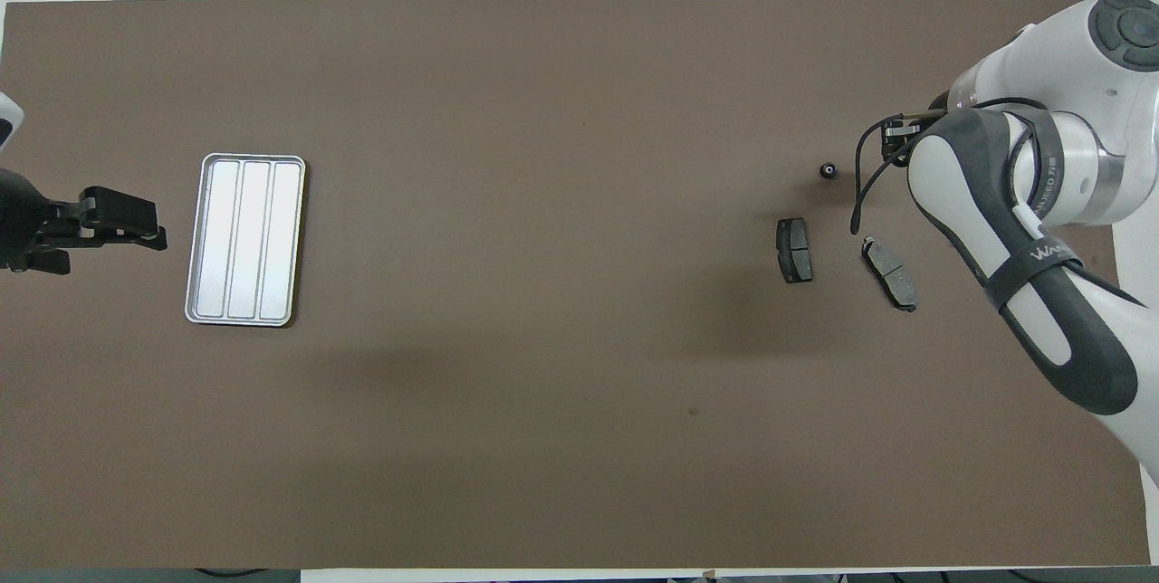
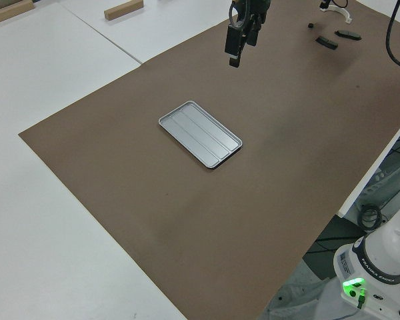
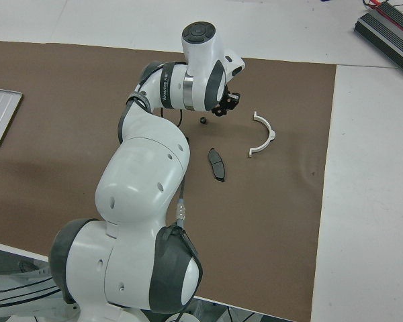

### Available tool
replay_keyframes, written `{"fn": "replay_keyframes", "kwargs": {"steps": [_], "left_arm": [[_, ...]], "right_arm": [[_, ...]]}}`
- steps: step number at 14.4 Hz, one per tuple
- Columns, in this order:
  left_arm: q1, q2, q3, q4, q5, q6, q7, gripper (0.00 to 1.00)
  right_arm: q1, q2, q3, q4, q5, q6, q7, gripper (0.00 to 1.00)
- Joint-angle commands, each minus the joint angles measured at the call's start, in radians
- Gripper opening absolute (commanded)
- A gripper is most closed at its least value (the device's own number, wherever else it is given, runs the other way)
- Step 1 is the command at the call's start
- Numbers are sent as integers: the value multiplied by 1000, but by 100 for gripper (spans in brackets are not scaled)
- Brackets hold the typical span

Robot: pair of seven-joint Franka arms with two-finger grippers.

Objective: Pick bearing gear from pile to tray
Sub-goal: 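Carry the held bearing gear with the right gripper toward the table center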

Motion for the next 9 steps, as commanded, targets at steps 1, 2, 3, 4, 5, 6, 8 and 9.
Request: {"fn": "replay_keyframes", "kwargs": {"steps": [1, 2, 3, 4, 5, 6, 8, 9], "left_arm": [[-3, -33, 3, -43, 8, 31, -21, 100], [-1, -33, 3, -40, 8, 36, -33, 100], [-1, -33, 3, -40, 8, 37, -41, 100], [-3, -33, 3, -40, 8, 39, -35, 100], [-7, -33, 3, -40, 8, 45, -27, 100], [-6, -30, 3, -36, 8, 51, -27, 100], [-10, -32, 3, -39, 8, 62, -38, 100], [-10, -32, 2, -40, 8, 66, -41, 100]], "right_arm": [[47, -49, 4, 41, 18, -98, 62, 5], [74, -58, 4, 63, 15, -127, 87, 5], [102, -73, 4, 75, 10, -144, 116, 5], [131, -90, 4, 77, 6, -150, 150, 5], [168, -104, 4, 86, 4, -153, 188, 5], [211, -109, 2, 103, 3, -173, 233, 5], [289, -109, 4, 141, 1, -208, 291, 5], [332, -109, 4, 149, 1, -215, 303, 5]]}}
